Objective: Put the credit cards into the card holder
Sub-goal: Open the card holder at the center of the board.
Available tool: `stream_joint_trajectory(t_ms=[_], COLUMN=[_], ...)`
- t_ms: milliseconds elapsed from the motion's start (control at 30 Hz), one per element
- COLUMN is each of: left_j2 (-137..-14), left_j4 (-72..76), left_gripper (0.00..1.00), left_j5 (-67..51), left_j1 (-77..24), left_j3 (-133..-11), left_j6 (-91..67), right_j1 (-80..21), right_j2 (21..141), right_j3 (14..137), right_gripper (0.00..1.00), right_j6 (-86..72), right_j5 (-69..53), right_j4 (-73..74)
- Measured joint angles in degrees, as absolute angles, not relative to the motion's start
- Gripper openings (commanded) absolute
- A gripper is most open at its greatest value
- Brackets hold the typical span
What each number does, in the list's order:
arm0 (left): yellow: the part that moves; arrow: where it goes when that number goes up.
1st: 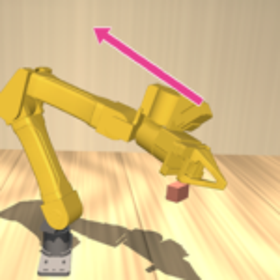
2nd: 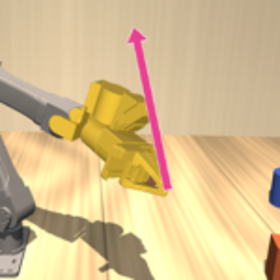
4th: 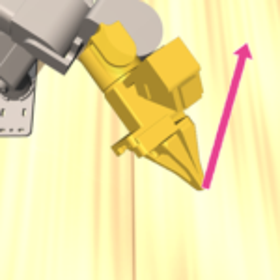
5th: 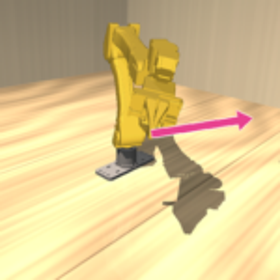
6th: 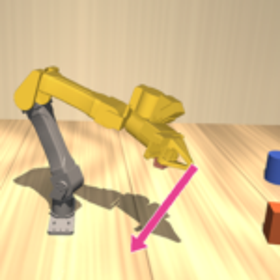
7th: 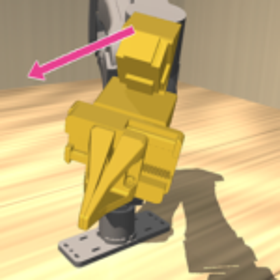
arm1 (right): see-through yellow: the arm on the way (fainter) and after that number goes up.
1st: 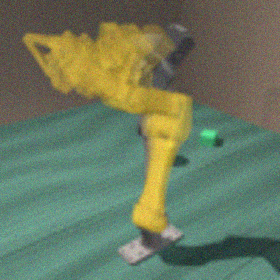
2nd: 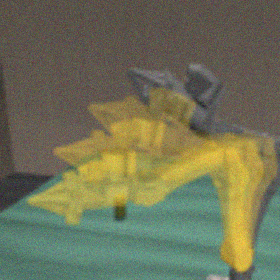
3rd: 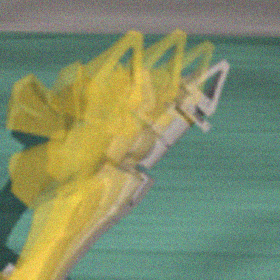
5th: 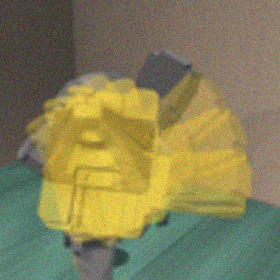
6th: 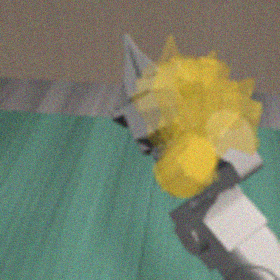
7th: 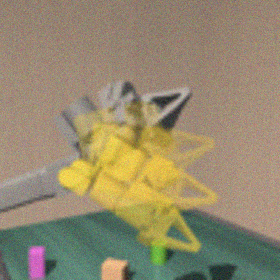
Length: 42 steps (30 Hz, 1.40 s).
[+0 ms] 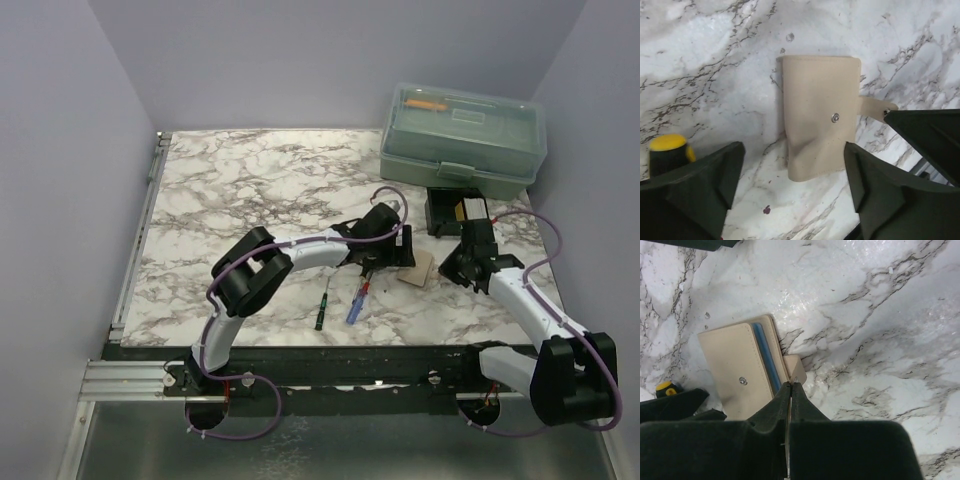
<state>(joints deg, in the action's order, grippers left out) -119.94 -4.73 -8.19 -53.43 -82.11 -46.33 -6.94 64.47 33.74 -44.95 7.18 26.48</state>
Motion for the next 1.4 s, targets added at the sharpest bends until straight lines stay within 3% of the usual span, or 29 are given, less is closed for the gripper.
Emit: stream_joint_trajectory(t_ms=[367,567,800,1033,1233,1400], left_j2=[-122.6,-126.7,-129.1,-130.1,-128.0,-125.7], left_j4=[-15.0,-17.2,-20.1,-20.8,-21.0,-20.3], left_gripper=[0.99,0.98,0.79,0.49,0.38,0.64], left_j5=[8.8,11.5,17.2,19.8,15.7,4.0], left_j1=[-63.2,-65.0,-66.0,-64.9,-63.1,-59.0], left_j3=[-93.9,-98.0,-101.0,-101.1,-98.8,-96.1], left_j6=[-33.2,-31.4,-30.6,-30.7,-31.1,-33.1], right_j1=[-6.2,-5.5,-5.3,-5.9,-5.7,-4.8], right_j2=[61.3,60.4,59.7,56.4,56.6,57.0], right_j3=[33.6,33.0,32.7,32.7,32.7,32.8], right_gripper=[0.0,0.0,0.0,0.0,0.0,0.0], right_j6=[-45.0,-45.3,-47.7,-50.6,-51.8,-52.3], right_j5=[5.6,8.0,11.3,11.7,12.5,12.7], right_j4=[26.8,29.0,30.9,33.1,33.5,34.8])
